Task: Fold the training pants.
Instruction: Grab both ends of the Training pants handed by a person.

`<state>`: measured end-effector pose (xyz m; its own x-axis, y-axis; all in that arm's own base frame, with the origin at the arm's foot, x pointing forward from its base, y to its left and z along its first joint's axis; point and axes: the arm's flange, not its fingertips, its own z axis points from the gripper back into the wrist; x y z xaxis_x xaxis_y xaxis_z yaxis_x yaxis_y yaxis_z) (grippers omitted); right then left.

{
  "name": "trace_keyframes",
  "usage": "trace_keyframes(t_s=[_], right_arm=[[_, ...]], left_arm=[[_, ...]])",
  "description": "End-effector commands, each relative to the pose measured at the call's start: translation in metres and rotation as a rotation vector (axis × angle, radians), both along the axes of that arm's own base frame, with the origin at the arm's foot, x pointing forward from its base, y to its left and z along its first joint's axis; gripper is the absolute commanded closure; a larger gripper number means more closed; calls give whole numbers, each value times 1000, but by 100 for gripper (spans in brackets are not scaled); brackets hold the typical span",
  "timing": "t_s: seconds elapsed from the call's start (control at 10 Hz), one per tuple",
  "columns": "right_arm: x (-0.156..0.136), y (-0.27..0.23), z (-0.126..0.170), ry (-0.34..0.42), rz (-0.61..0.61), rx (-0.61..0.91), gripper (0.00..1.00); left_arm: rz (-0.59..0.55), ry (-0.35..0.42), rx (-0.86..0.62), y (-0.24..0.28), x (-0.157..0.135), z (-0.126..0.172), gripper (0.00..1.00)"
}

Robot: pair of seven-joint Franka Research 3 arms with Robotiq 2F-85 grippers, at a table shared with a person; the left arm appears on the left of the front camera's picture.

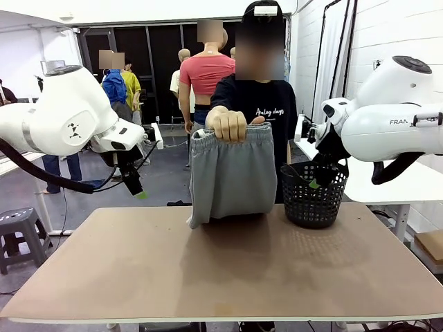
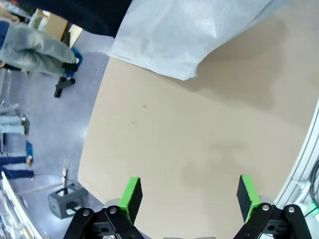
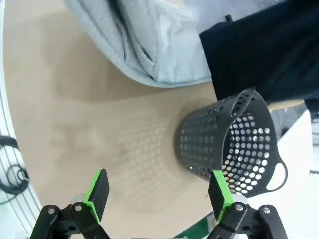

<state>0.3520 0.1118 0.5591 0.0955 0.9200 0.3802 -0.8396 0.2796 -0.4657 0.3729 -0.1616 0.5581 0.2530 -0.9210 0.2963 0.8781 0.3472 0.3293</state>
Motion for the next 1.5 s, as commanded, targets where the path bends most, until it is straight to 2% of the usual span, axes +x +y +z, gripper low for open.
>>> trace_keyframes(t_s=[0.0, 0.1, 0.2, 0.3, 0.5, 0.7, 0.8, 1.1, 1.4], right_arm=[[17, -4, -13, -22, 84, -12, 0], [17, -7, -17, -27, 89, -13, 0], [13, -8, -13, -48, 43, -19, 0], [12, -4, -12, -7, 56, -34, 0], [12, -4, -12, -7, 56, -34, 0], [23, -6, -21, -37, 29, -30, 0], [31, -1, -33, -37, 83, 0, 0], [34, 4, -55, -47, 200, 117, 0], [32, 11, -66, -85, 251, 229, 0]], left_arm=[[-108, -4, 15, 0, 23, -14, 0], [-174, 19, 11, -1, 23, -17, 0], [-192, 20, 22, -1, 15, -6, 0], [-102, 8, 35, -2, 18, -20, 0], [-102, 8, 35, -2, 18, -20, 0], [-215, 11, 90, -3, 25, -33, 0], [-238, -20, 76, -3, 36, -42, 0], [-365, -82, -40, -13, 47, -55, 0], [-392, -114, -176, -20, 50, -60, 0]])
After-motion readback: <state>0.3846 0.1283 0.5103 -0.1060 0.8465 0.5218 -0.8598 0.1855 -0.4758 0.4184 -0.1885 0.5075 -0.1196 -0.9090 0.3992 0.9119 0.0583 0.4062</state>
